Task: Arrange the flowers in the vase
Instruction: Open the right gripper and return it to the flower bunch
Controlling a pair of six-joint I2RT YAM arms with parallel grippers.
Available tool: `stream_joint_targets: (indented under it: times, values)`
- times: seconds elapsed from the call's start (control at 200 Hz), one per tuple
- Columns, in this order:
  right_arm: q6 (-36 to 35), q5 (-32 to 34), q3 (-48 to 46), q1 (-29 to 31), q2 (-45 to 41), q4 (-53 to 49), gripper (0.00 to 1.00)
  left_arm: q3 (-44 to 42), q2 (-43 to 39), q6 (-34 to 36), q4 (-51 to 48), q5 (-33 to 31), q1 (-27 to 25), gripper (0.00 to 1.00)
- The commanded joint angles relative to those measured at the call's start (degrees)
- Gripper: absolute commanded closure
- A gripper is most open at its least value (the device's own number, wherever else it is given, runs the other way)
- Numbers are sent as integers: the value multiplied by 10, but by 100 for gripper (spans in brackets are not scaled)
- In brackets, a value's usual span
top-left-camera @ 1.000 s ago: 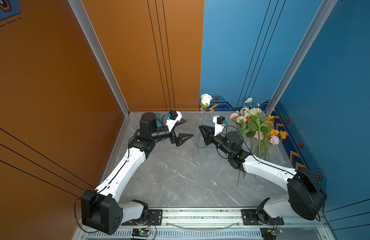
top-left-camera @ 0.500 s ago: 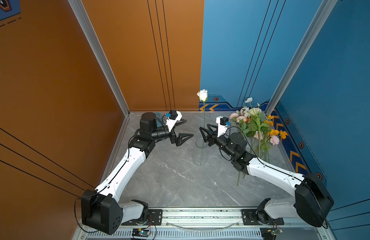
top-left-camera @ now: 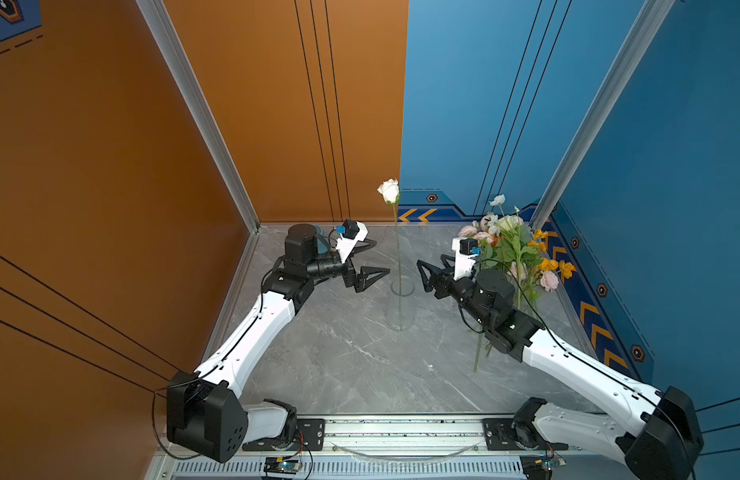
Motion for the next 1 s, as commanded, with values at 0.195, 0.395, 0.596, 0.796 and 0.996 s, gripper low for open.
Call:
stream_joint_targets:
  times: [0.195, 0.395, 0.596, 0.796, 0.996]
  values:
    - [118, 31, -4, -211, -17, -287, 30, 11, -5, -2, -2, -50, -56, 2]
    - [35, 14, 48, -290, 100, -314, 32, 3, -7, 10, -2, -67, -105, 2]
    - [-17, -21, 126, -317, 237, -314, 34, 5, 2, 30, -24, -149, -158, 2]
    - [-21, -38, 187, -332, 344, -327, 38, 41, 22, 70, -106, -225, -196, 2]
    - [-30, -27, 232, -333, 419, -345, 43, 40, 19, 75, -107, -218, -202, 2]
